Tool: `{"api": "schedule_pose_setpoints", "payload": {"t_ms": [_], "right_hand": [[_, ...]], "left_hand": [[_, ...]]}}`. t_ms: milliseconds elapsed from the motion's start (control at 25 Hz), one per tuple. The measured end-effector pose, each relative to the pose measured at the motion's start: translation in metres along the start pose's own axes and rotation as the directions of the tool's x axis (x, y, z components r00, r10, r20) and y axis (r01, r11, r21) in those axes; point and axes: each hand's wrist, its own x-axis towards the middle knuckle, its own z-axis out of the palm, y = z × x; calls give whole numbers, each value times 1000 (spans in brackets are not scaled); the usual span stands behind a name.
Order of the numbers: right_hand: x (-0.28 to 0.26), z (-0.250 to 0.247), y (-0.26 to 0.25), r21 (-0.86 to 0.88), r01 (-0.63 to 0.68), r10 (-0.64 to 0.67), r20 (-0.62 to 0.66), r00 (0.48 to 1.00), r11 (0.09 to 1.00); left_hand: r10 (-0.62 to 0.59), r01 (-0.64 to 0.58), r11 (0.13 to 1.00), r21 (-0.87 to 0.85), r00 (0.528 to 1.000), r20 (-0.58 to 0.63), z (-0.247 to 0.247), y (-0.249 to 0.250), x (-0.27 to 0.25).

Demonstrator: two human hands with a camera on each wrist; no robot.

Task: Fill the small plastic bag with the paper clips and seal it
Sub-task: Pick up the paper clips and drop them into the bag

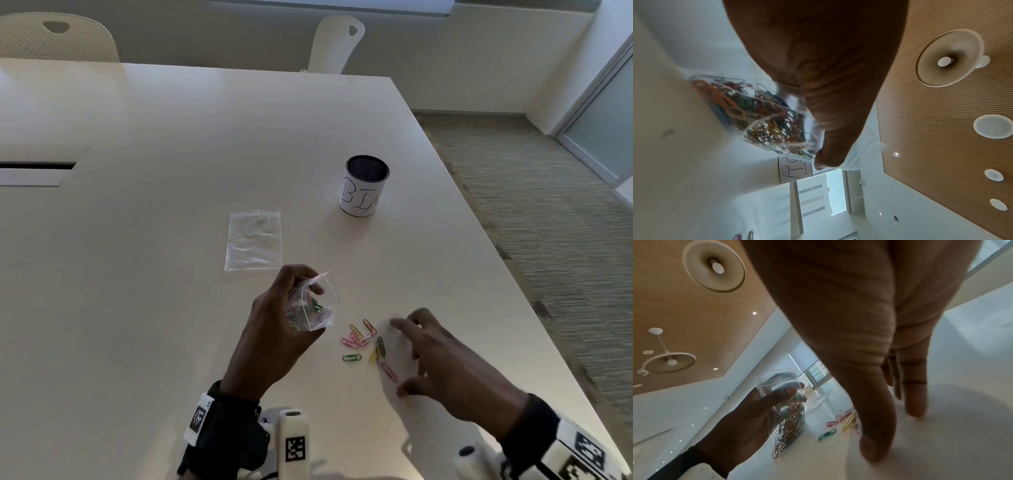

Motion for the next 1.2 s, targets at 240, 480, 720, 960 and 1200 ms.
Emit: {"api": "schedule_pose_setpoints", "payload": {"t_ms": [240,480,720,960,1200], "right_hand": [[31,9,-8,144,114,-79,-234,969,983],[35,4,-23,-23,242,-243,-118,963,970],[35,23,-21,-45,350,-350,-258,901,936],[39,13,-27,-54,262,-266,-298,917,964],[45,-4,-17,207,184,-106,-338,935,961]], "left_hand": [[2,-2,1000,7,1000,6,0,-1,0],[5,-5,1000,5,1000,2,0,-2,0],[10,-10,1000,10,1000,0,0,-2,0],[10,-10,1000,10,1000,0,0,-2,0],[21,-21,1000,15,1000,1,0,0,-1]]}}
